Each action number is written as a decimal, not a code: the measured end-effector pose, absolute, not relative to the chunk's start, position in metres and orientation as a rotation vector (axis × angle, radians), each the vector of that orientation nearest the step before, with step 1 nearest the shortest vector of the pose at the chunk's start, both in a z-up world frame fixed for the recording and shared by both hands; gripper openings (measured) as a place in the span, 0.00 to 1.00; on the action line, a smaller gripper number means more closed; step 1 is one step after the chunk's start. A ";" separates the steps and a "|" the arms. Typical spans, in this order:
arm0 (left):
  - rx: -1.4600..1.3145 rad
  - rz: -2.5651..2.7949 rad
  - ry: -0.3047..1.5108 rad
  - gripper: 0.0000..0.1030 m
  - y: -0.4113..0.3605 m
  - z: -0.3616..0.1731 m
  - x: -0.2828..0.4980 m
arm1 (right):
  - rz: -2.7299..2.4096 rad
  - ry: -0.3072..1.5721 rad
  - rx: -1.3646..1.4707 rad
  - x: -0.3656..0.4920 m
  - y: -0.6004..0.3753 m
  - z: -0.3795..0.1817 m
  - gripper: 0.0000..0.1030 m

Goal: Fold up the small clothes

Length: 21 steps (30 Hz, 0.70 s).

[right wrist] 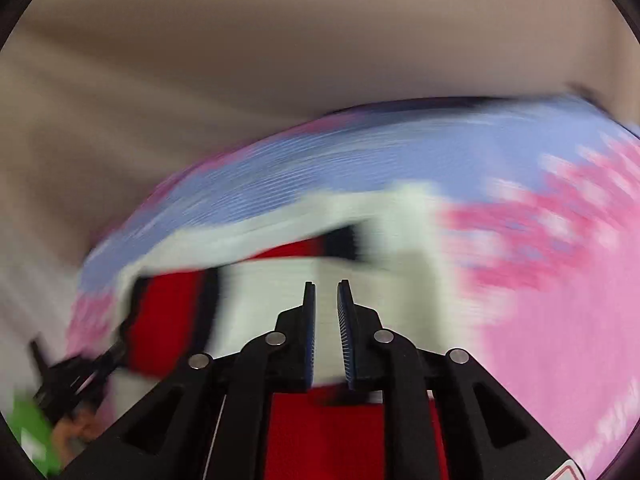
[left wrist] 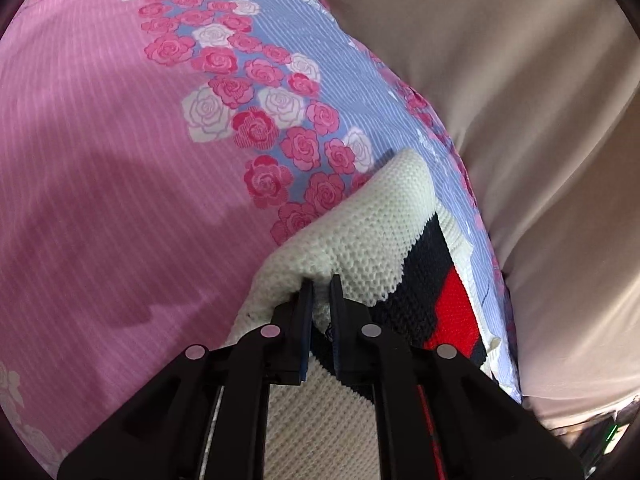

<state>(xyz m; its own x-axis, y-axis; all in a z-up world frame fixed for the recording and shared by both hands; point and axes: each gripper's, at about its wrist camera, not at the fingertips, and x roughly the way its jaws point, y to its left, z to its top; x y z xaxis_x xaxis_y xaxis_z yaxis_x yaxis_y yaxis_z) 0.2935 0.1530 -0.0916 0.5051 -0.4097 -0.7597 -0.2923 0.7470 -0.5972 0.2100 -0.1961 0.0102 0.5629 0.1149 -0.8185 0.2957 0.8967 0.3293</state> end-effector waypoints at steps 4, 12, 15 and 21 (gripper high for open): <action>-0.729 -0.126 1.095 0.09 0.158 -0.089 0.288 | 0.153 1.037 0.282 0.319 -0.096 -0.019 0.36; -0.677 -0.239 1.153 0.07 0.168 -0.093 0.293 | 0.253 1.122 0.213 0.405 -0.037 -0.076 0.23; -0.631 -0.264 1.161 0.07 0.166 -0.092 0.294 | 0.247 1.090 0.173 0.417 -0.035 -0.072 0.06; -0.593 -0.296 1.149 0.06 0.167 -0.096 0.290 | 0.203 1.071 0.155 0.449 -0.028 -0.081 0.05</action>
